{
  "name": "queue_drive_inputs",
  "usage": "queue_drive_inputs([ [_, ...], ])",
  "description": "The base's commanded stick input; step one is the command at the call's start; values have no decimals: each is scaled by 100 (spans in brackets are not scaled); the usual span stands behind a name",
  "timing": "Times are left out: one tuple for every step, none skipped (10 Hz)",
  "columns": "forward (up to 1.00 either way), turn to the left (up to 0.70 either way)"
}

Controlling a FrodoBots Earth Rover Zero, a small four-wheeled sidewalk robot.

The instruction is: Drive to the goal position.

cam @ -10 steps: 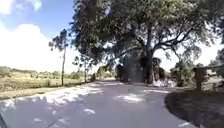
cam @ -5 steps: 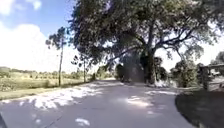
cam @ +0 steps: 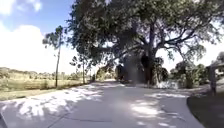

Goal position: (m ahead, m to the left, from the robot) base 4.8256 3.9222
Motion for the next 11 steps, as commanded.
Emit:
queue_drive_inputs([
  [70,0],
  [70,0],
  [70,0],
  [70,0],
  [70,0],
  [70,0],
  [70,0],
  [70,0],
  [70,0],
  [70,0],
  [70,0],
])
